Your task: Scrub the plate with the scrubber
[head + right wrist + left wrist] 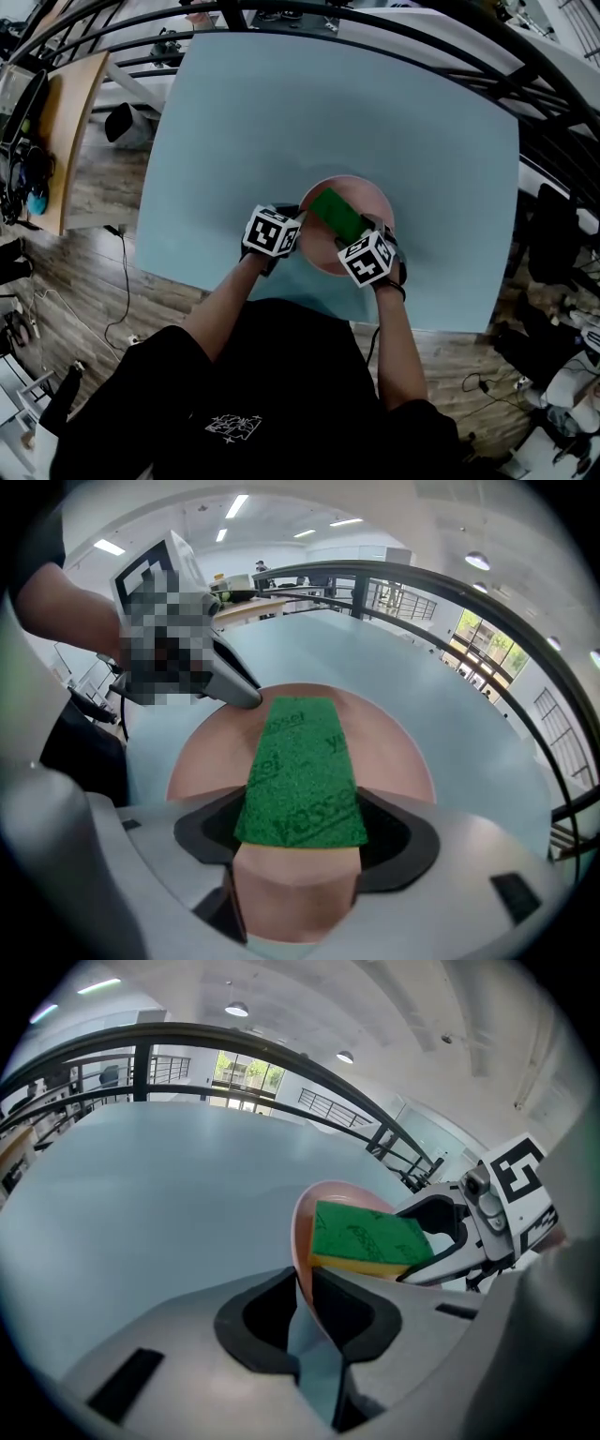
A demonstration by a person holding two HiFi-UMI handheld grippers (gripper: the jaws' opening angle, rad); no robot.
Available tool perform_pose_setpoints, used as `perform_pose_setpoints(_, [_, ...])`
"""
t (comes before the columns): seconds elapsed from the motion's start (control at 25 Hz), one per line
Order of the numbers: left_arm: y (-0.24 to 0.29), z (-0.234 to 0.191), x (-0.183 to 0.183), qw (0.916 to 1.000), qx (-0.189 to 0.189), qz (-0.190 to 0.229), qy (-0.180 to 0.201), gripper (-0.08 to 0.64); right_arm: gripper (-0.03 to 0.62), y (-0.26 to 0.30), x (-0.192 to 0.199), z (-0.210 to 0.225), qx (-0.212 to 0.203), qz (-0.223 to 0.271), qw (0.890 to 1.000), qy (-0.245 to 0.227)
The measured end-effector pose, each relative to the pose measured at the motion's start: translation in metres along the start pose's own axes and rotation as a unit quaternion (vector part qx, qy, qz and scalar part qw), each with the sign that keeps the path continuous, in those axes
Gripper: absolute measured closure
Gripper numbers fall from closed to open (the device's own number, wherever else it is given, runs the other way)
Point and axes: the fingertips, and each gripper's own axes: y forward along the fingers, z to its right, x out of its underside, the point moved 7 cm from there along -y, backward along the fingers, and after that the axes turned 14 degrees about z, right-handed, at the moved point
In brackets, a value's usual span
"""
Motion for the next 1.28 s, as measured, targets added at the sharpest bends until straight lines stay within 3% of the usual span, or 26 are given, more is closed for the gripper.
perform_pose_setpoints(0.76, [-0.004, -0.013, -0.003, 0.9974, -0.067, 0.003, -0.026, 0.543, 0.259, -0.019, 0.033, 0.018, 0.046, -0.034, 0.997, 0.047])
perform_pose_setpoints(1.04, [0.000, -0.012, 0.000, 0.9968, -0.069, 0.007, -0.040, 0.543, 0.259, -0.046, 0.042, 0.024, 0.043, -0.073, 0.992, 0.099])
perform_pose_setpoints(1.16, [-0.004, -0.011, -0.003, 0.9963, -0.079, 0.006, -0.035, 0.542, 0.259, -0.058, 0.055, 0.023, 0.036, -0.112, 0.986, 0.121])
perform_pose_setpoints(1.28, [-0.003, -0.014, -0.005, 0.9959, -0.082, 0.006, -0.038, 0.543, 0.259, -0.066, 0.057, 0.020, 0.013, -0.140, 0.986, 0.095])
